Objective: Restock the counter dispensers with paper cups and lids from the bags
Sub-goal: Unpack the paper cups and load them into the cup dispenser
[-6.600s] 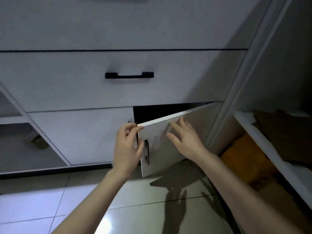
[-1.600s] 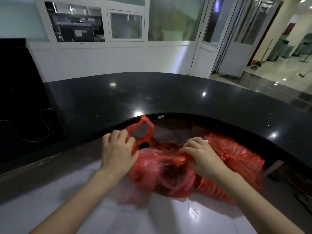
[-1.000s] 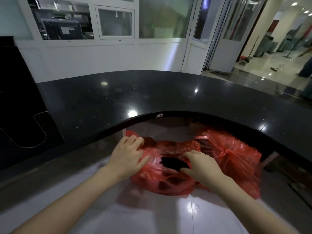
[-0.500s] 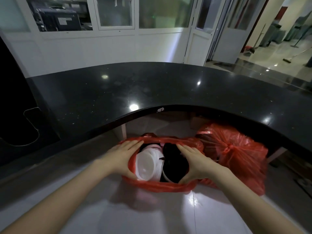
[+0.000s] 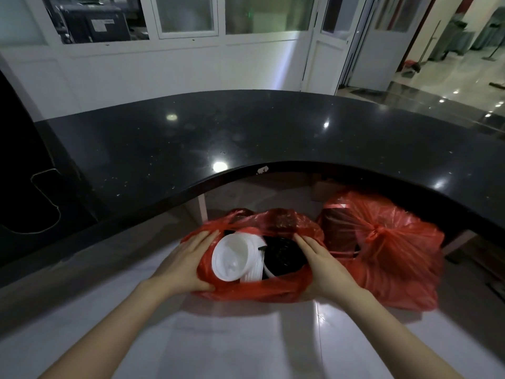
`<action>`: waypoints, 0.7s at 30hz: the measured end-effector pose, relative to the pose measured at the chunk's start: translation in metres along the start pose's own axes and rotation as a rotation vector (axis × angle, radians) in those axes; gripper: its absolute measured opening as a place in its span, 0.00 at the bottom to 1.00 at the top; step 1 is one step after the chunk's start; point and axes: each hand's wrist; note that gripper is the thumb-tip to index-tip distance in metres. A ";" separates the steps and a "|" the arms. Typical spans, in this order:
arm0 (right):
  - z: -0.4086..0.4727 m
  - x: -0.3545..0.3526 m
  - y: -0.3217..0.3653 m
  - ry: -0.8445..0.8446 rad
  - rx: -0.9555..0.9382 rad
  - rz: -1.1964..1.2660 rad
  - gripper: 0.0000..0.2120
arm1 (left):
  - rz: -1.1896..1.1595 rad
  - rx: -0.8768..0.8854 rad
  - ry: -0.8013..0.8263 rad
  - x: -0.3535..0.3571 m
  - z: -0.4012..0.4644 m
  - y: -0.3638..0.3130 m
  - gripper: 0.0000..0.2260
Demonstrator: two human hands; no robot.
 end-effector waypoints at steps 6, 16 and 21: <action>0.020 -0.008 0.001 0.034 -0.013 0.175 0.67 | 0.085 -0.068 0.053 -0.011 0.019 -0.006 0.59; -0.017 -0.019 0.065 -0.274 -0.053 0.096 0.35 | -0.129 0.164 -0.233 -0.002 -0.019 -0.021 0.33; 0.010 0.016 0.110 -0.205 0.012 -0.126 0.36 | -0.039 0.099 -0.170 0.018 -0.007 -0.034 0.39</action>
Point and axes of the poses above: each hand's wrist, its own z-axis towards the middle knuckle, its own x-axis out of the palm, y = z × x, and after that the axes turned 9 degrees about y, right-handed
